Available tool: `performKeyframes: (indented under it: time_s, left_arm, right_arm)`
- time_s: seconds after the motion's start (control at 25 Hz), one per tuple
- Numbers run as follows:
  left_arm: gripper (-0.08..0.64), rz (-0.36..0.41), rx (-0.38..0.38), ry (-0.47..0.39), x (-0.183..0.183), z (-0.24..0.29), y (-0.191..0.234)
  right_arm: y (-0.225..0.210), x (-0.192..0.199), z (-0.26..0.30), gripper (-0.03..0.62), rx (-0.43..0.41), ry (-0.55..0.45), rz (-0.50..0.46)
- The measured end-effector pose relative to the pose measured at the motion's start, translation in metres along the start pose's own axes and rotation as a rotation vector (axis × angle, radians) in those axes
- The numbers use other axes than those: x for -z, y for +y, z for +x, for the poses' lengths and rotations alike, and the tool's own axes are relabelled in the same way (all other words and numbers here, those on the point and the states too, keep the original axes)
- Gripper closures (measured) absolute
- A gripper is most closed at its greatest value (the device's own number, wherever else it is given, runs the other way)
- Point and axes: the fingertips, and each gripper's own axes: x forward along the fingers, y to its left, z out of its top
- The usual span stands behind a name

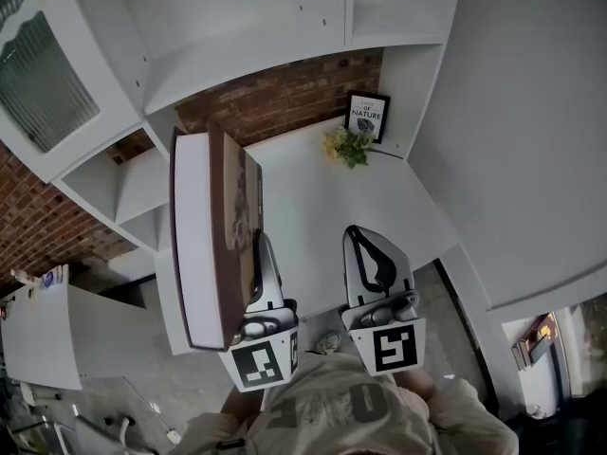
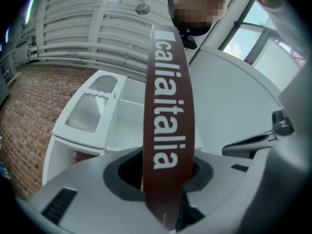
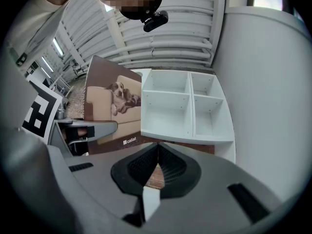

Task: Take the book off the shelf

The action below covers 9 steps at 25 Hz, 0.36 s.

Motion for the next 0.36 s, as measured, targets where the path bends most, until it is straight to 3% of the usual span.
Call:
performKeyframes:
  time_s: [0.36]
  left_arm:
    - [0.407, 0.008, -0.008, 0.023, 0.008, 0.0, 0.003]
  right_arm:
    - [0.002, 0.001, 0.003, 0.575, 0.001, 0.003, -0.014]
